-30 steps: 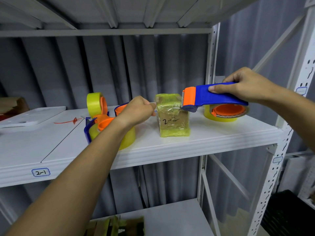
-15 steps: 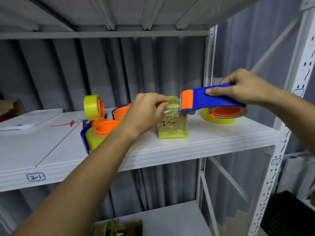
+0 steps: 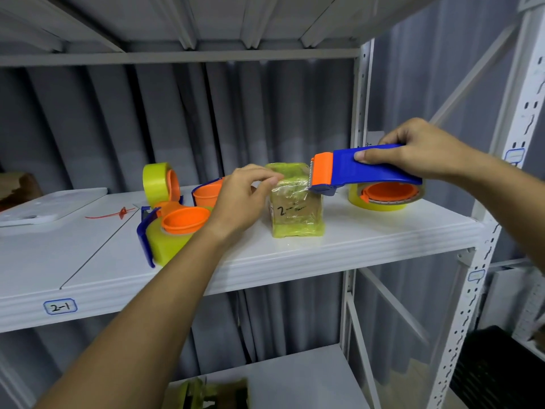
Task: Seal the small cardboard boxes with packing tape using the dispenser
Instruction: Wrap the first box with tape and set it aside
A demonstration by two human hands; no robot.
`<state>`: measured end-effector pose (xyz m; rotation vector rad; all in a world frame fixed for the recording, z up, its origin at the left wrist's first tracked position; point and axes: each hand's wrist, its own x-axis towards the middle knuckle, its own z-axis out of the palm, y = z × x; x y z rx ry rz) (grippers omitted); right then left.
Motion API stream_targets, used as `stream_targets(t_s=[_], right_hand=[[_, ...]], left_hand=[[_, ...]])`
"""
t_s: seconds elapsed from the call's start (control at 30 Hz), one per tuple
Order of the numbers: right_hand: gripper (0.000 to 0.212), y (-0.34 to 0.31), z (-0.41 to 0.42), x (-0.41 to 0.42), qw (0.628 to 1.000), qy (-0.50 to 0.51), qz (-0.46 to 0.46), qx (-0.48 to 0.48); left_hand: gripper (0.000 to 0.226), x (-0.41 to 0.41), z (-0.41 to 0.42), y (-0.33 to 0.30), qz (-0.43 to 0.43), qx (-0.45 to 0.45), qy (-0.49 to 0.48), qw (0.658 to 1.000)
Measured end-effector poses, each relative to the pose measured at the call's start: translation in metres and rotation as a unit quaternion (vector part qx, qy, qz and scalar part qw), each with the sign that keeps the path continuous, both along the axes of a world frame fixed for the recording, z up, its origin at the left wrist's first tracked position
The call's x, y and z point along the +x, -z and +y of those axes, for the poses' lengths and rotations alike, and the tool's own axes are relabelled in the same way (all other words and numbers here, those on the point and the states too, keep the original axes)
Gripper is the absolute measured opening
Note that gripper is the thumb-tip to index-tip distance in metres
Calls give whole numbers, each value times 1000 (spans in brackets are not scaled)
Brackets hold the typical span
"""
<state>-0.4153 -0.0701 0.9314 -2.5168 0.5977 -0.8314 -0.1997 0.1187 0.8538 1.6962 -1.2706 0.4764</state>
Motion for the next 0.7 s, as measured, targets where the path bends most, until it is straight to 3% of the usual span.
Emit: stream_targets(t_s=[0.17, 0.37, 0.47, 0.6, 0.7], right_hand=[[48, 2, -3, 1, 1000, 1, -7, 6], [45, 3, -2, 1, 1000, -5, -6, 14], [43, 3, -1, 1, 1000, -4, 0, 11], [45, 2, 0, 1, 1000, 2, 4, 1], [47, 2, 1, 2, 1000, 1, 3, -5]], left_hand=[[25, -2, 2, 0, 15, 37, -31, 999], [27, -15, -2, 2, 23, -2, -67, 998], [28, -22, -7, 2, 63, -16, -112, 992], [25, -28, -10, 1, 153, -72, -88, 982], [25, -29, -13, 2, 147, -75, -108, 980]])
